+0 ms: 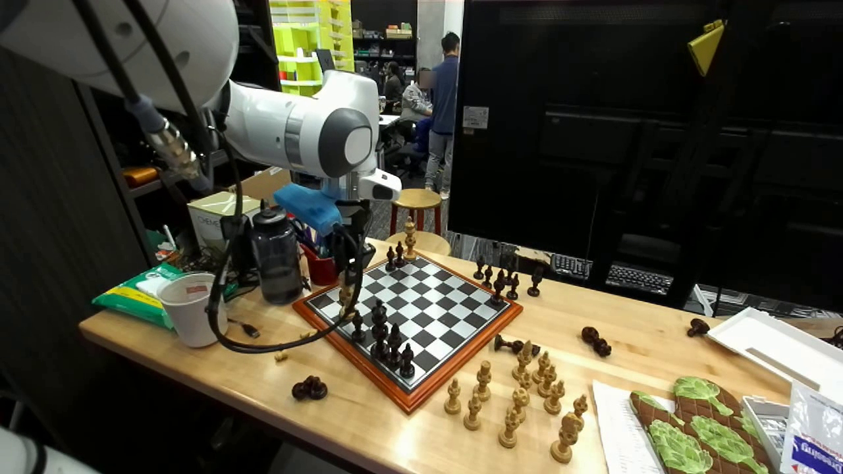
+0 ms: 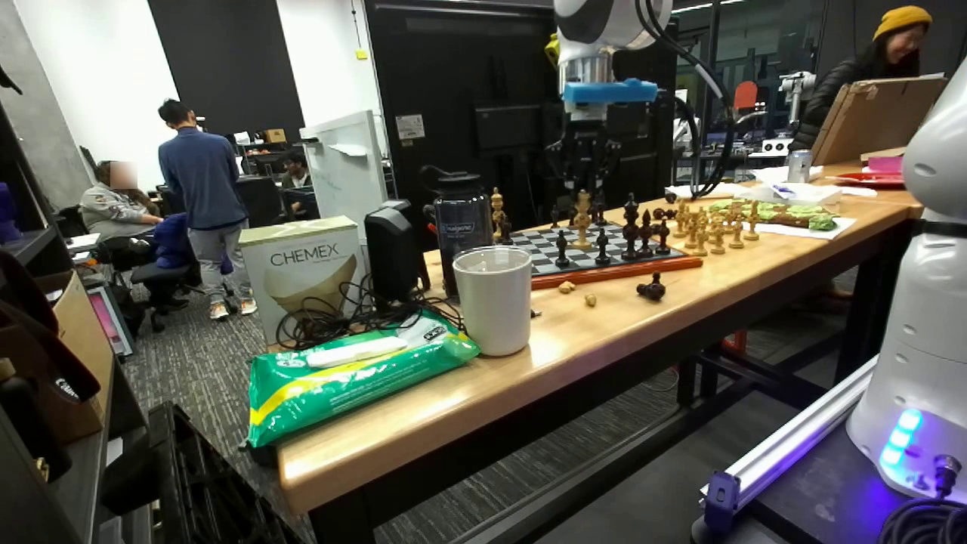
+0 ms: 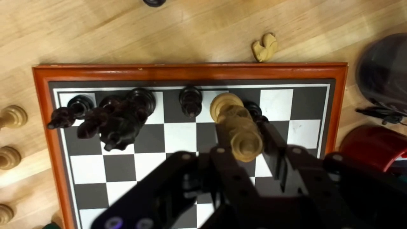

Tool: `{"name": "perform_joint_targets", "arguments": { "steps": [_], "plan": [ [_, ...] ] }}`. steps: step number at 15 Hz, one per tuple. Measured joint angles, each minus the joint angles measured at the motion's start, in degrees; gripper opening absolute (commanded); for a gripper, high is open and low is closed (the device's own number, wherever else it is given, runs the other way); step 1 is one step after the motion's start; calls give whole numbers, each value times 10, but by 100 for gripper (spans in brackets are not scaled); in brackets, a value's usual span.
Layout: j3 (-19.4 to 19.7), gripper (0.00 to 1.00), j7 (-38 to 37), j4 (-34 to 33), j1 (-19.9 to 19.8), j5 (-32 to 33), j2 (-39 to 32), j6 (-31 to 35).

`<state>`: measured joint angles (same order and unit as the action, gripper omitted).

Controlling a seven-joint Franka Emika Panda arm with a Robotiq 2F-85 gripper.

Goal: Pick up a brown chess piece and put it on the chess board

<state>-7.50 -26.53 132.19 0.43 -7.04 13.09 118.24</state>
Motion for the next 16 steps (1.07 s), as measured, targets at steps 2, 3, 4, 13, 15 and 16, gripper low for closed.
{"name": "perform_joint_targets", "arguments": {
  "steps": [2,3,4,13,15,16],
  "plan": [
    [0,8,1,0,0,0,-2,0],
    [0,8,1,0,0,0,-3,0],
    [0,8,1,0,0,0,-5,0],
    [0,16,11,0,0,-13,-19,6],
    [1,56,13,0,0,-15,-21,8],
    [1,61,13,0,0,-15,-22,8]
  ]
}}
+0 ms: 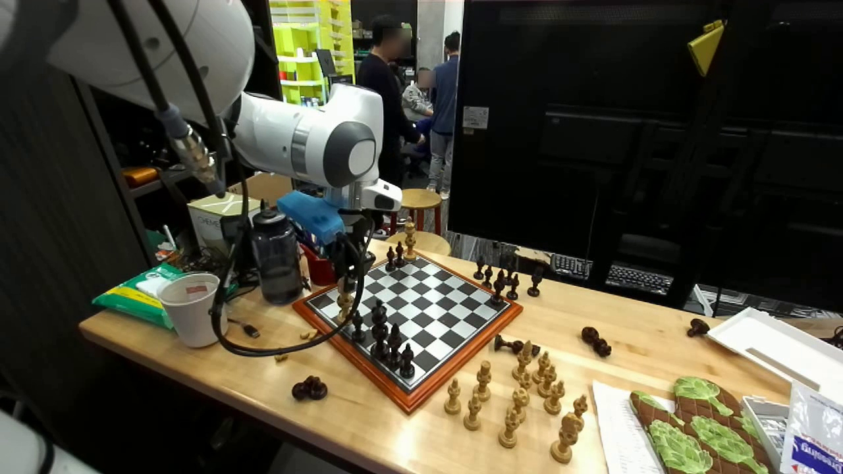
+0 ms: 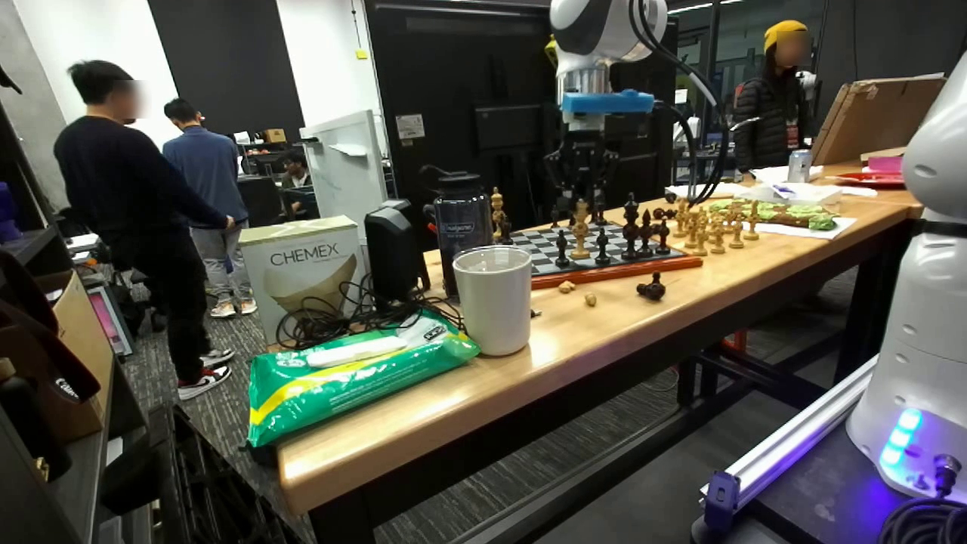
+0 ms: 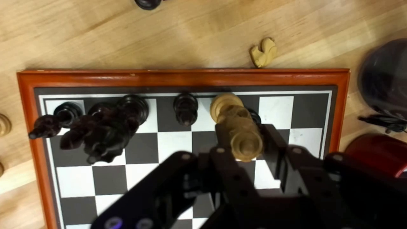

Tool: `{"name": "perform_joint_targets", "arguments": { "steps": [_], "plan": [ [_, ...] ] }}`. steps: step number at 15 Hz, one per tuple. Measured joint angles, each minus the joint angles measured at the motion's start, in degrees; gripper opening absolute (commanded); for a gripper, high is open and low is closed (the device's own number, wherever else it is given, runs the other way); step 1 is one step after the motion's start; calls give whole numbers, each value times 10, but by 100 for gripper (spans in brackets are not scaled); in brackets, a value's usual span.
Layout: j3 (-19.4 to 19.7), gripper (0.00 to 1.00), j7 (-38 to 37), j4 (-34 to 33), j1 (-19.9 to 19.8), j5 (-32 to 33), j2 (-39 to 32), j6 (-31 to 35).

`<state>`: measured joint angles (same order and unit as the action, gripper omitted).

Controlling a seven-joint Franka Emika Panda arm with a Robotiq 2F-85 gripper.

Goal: Pick up a brown chess piece and put it on the chess board

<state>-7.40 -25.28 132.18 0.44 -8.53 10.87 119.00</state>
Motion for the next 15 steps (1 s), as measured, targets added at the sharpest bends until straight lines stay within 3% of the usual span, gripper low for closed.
{"name": "perform_joint_targets", "arguments": {
  "steps": [6,15],
  "plan": [
    [2,98,0,0,0,0,-1,0],
    [5,100,0,-15,0,-3,15,-18]
  ]
}}
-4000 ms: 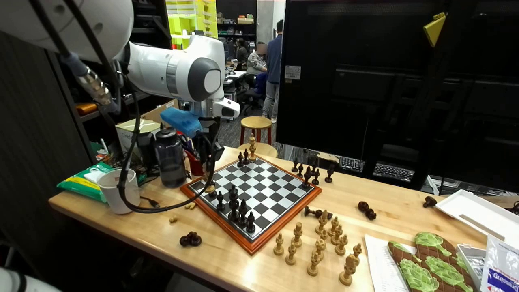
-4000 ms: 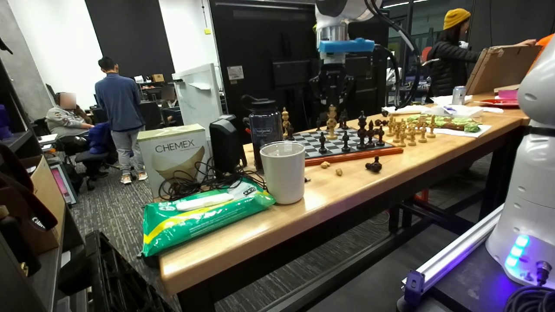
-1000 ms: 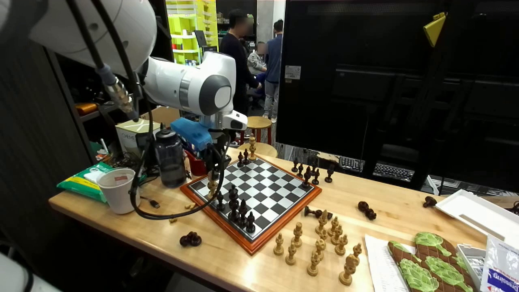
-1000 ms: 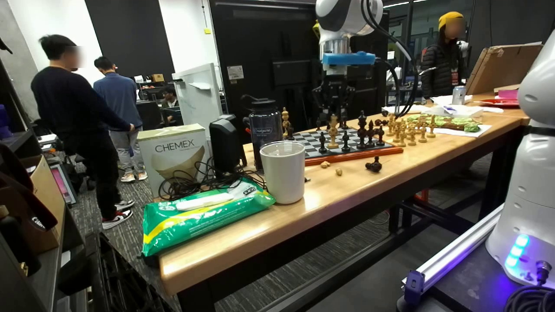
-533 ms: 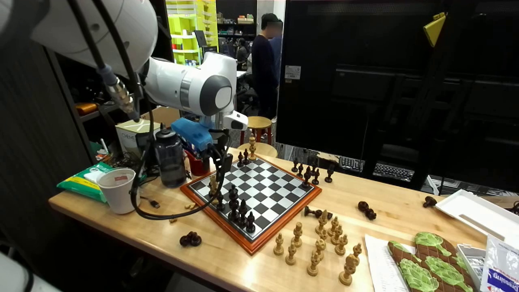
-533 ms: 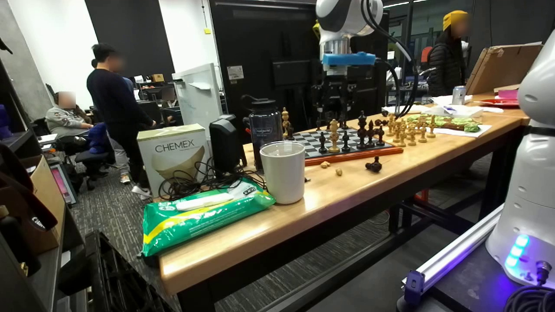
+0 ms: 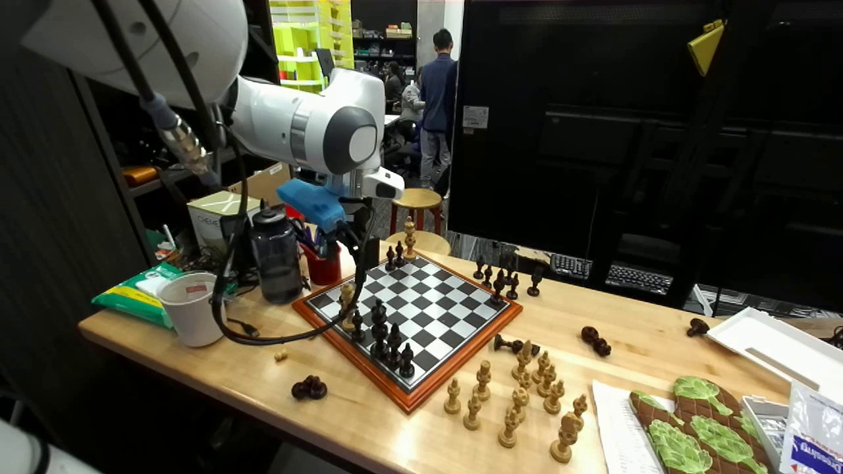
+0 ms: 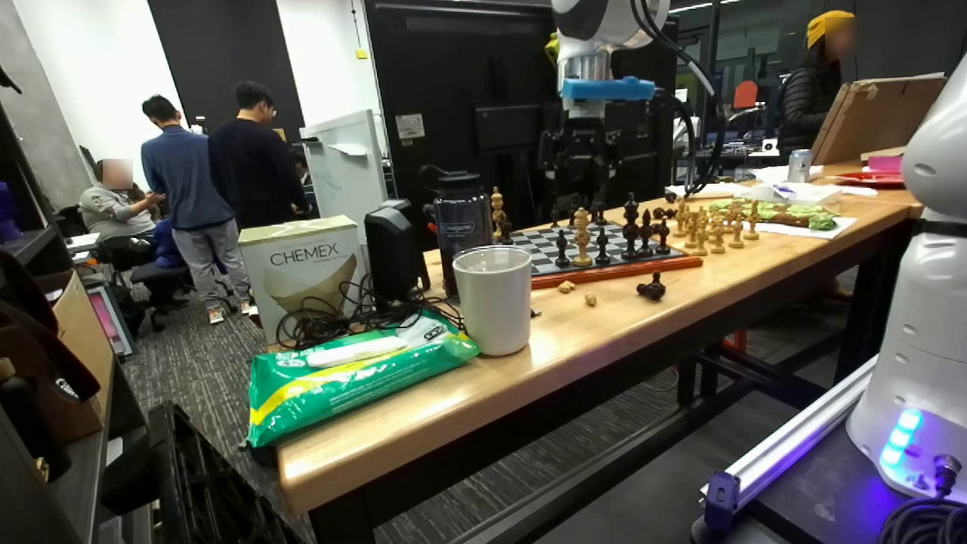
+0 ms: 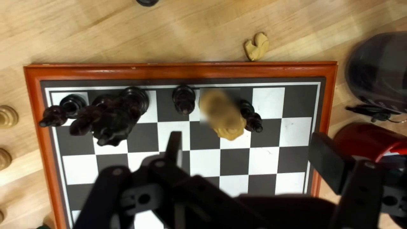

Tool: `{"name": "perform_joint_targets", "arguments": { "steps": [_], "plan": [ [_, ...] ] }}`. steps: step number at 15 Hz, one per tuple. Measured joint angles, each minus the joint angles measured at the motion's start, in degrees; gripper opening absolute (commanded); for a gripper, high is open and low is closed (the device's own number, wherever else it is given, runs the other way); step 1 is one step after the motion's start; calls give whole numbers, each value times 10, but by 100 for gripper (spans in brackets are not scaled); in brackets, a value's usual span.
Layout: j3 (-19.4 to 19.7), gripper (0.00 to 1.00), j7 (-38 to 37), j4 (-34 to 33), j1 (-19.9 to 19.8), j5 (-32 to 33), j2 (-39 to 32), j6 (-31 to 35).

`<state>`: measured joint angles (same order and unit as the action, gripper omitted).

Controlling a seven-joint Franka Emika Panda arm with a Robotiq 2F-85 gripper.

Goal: Pick up a brown chess piece and put it on the chess board

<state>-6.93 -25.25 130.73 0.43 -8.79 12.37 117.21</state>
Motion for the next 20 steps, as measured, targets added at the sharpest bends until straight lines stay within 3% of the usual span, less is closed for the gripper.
{"name": "perform_joint_targets", "arguments": {
  "steps": [7,20],
  "plan": [
    [0,100,-25,-16,-1,0,73,-48],
    [1,100,-95,-17,-33,0,219,-81]
  ]
}}
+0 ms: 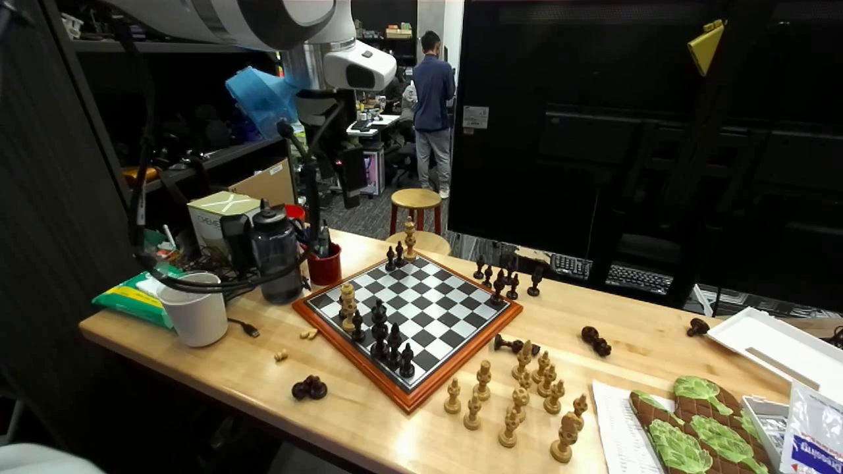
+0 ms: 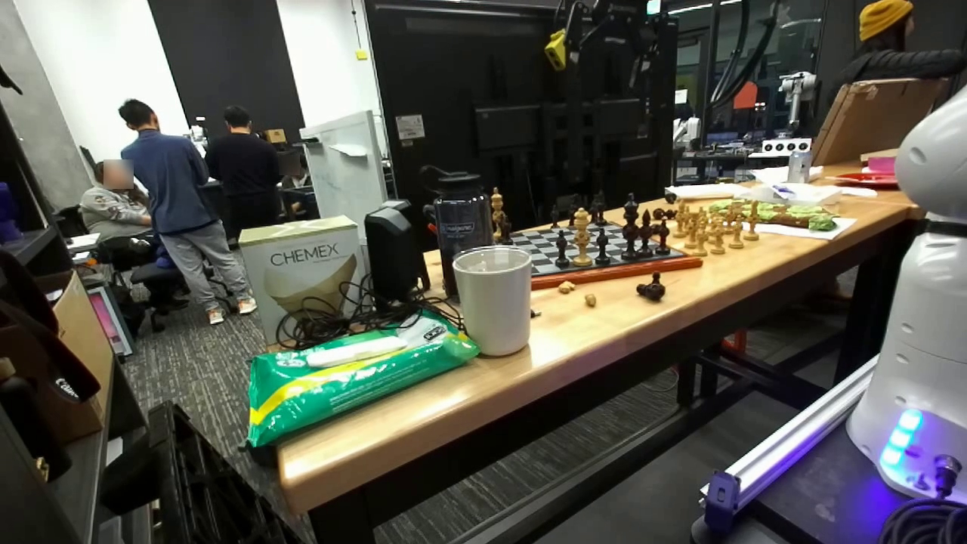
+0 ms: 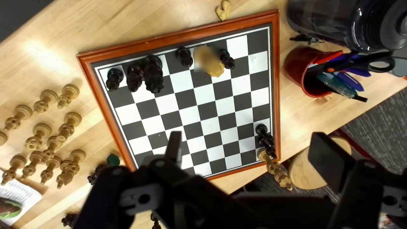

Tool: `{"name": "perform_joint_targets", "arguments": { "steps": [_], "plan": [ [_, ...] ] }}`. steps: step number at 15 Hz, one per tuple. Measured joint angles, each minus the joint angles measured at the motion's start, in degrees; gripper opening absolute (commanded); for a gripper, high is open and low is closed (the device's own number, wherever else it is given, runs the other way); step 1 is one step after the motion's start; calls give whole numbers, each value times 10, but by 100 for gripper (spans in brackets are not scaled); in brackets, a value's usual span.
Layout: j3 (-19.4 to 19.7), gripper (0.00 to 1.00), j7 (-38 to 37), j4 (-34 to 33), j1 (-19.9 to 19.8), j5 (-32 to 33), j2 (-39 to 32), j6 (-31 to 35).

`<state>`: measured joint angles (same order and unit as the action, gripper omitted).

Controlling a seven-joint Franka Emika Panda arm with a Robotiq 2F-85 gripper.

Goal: Pick up a brown chess piece and put it on the chess board

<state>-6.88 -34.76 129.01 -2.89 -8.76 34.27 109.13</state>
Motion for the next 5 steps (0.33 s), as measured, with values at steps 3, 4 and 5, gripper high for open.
{"name": "perform_joint_targets", "arguments": {
  "steps": [3,4,5],
  "plan": [
    [0,100,-2,1,0,0,0,0],
    [0,100,-2,2,0,0,0,0],
    [0,100,-3,2,0,0,0,0]
  ]
}}
